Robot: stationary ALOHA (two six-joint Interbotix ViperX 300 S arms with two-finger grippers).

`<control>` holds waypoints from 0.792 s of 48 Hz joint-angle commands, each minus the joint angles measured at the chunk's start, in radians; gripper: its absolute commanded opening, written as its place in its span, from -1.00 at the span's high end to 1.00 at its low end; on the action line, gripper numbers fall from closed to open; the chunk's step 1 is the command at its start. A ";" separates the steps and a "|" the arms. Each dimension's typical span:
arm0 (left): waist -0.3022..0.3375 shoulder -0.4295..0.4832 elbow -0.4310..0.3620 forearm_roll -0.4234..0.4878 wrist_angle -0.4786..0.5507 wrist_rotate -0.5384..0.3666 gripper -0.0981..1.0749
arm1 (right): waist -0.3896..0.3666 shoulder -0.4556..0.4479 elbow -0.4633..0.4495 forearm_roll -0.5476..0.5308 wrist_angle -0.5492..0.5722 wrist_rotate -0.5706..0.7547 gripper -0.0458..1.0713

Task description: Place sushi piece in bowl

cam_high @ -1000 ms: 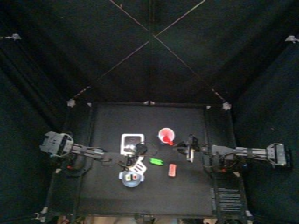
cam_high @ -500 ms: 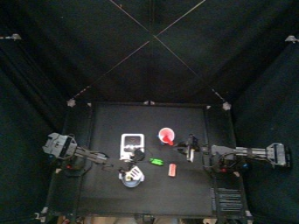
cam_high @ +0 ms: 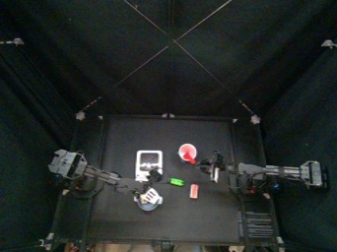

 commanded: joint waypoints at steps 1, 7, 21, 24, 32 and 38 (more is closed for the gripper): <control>0.003 -0.020 -0.006 -0.003 0.003 -0.002 -0.54 | 0.000 -0.002 -0.021 0.002 -0.003 0.000 -0.27; 0.003 -0.025 -0.005 0.000 0.003 -0.002 -0.74 | 0.002 0.000 -0.021 0.002 -0.003 0.000 -0.27; 0.005 -0.040 -0.008 0.006 0.003 -0.002 -0.85 | 0.000 -0.002 -0.020 0.002 -0.003 0.000 -0.27; 0.005 -0.040 -0.008 0.009 0.003 0.000 -0.85 | 0.002 0.000 -0.020 0.002 -0.003 0.000 -0.27; 0.006 -0.044 -0.008 0.009 0.003 0.000 -0.85 | 0.000 -0.002 -0.021 0.002 -0.003 0.000 -0.27; 0.014 -0.051 -0.008 0.011 -0.002 0.002 -0.84 | 0.000 -0.002 -0.021 0.002 -0.003 0.000 -0.27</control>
